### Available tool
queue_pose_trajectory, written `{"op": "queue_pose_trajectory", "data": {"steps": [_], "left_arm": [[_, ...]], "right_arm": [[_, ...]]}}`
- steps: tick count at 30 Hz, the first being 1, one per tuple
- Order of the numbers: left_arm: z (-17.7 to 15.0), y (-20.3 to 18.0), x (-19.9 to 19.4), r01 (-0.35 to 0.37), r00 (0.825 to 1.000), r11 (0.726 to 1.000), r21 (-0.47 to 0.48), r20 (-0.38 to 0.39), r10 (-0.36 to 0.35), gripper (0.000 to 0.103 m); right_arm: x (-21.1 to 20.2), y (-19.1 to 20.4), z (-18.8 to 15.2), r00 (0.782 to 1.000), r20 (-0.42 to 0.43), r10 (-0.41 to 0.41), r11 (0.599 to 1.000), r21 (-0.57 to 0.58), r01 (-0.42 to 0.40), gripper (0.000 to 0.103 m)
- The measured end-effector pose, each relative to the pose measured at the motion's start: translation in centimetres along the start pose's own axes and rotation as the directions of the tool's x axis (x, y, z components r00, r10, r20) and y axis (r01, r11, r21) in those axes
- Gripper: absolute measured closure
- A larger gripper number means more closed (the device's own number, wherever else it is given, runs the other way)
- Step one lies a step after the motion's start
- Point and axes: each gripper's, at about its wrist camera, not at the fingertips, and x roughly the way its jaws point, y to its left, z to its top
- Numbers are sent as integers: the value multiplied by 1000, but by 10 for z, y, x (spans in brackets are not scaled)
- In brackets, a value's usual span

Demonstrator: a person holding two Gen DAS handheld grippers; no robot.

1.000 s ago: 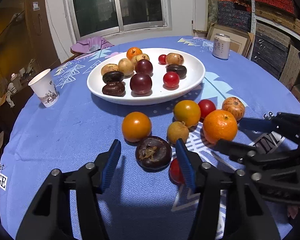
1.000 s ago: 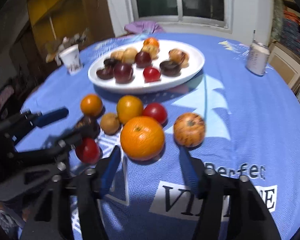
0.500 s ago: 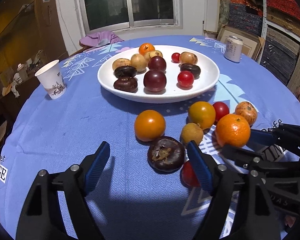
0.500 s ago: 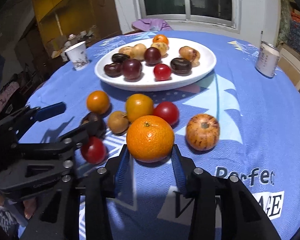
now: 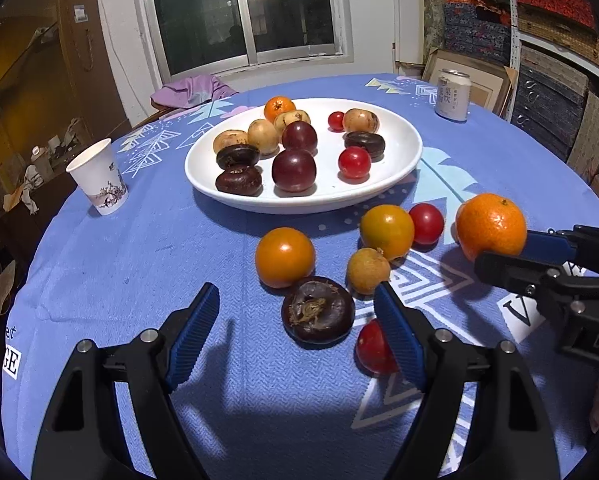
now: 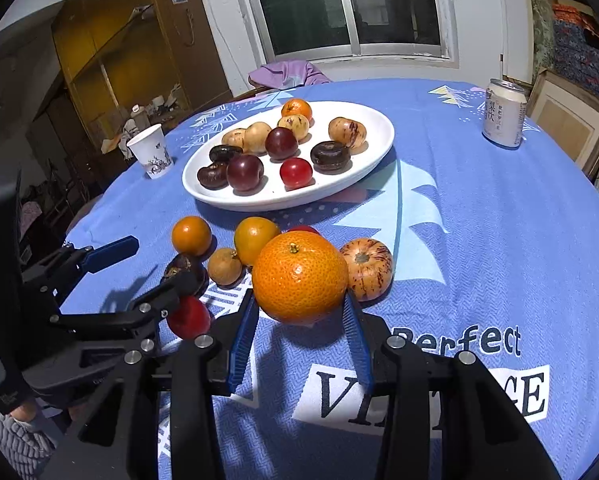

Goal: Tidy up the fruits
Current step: 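Grasp a red tomato with the left gripper while the right grasps a large orange, then carry the red tomato and large orange onto the white plate and release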

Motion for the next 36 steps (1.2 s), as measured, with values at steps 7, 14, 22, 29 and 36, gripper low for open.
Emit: {"op": "queue_pose_trajectory", "data": {"steps": [7, 14, 22, 29, 36], "left_arm": [[-1, -14, -6, 45, 999, 997, 66, 25, -47, 30], [-6, -33, -4, 211, 978, 969, 130, -36, -208, 36], [-11, -45, 5, 339, 938, 930, 141, -129, -322, 55], [-13, -49, 5, 339, 937, 929, 150, -141, -319, 59], [-16, -47, -2, 343, 936, 926, 158, -135, -324, 71]], "right_arm": [[-6, -5, 2, 1000, 19, 17, 999, 28, -17, 59], [-11, -14, 4, 998, 42, 36, 997, 72, -39, 59], [-13, -15, 5, 998, 47, 44, 996, 81, -47, 59], [-15, -19, 5, 997, 52, 55, 994, 94, -60, 59], [-15, -20, 5, 997, 59, 51, 994, 93, -56, 59]]}}
